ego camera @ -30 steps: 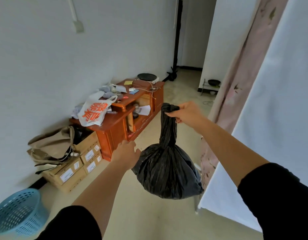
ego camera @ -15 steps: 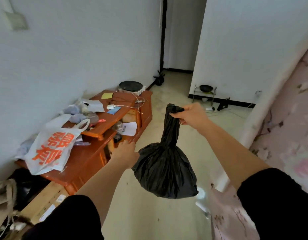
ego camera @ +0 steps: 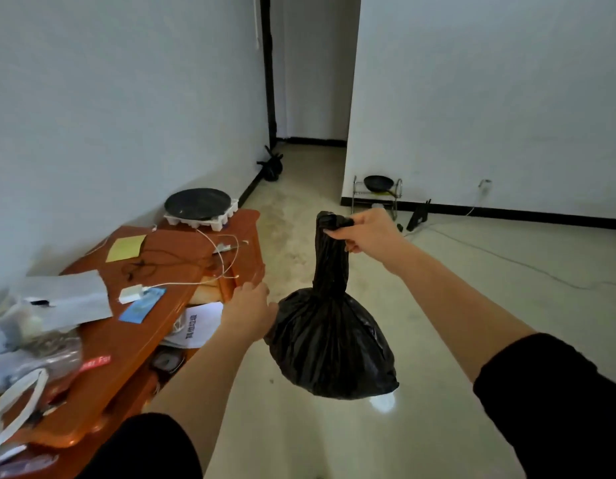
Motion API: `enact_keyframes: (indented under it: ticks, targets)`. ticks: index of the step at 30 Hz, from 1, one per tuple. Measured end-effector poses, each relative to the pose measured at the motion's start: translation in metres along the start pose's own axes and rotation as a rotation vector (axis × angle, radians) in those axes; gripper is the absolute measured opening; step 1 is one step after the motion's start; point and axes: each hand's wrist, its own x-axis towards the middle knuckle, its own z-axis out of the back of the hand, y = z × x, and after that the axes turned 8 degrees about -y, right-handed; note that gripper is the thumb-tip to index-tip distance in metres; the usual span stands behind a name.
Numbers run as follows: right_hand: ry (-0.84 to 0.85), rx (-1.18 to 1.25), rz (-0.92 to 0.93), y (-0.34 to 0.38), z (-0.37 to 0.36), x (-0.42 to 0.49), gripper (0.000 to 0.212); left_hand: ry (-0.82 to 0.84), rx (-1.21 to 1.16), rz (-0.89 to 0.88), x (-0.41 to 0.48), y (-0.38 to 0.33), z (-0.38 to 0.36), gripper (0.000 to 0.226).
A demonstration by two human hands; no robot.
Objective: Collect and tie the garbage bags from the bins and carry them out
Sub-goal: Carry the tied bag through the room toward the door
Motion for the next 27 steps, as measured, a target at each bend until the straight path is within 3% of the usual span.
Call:
enact_keyframes:
  ticks: [3,7,13,19,27]
  targets:
    - [0.017,-0.019,-0.036,-0.004,-0.003,0.104,0.033,0.027,-0.001,0.028,0.106,-0.006,-0.019,0.038]
    - [0.032,-0.038,-0.062,-0.006,-0.011,0.22,0.009,0.053,-0.026,0.042,0.216,-0.006,-0.033,0.04]
    - [0.022,-0.02,-0.047,-0.02,-0.037,0.418,0.007,0.041,-0.014,0.064,0.408,0.002,-0.045,0.032]
    - [0.053,-0.057,-0.074,-0.041,-0.074,0.61,0.024,0.01,-0.043,0.017,0.613,0.012,-0.078,0.032]
    - [0.066,-0.091,-0.126,-0.029,-0.113,0.878,0.011,0.058,-0.035,-0.016,0.887,0.006,-0.087,0.044]
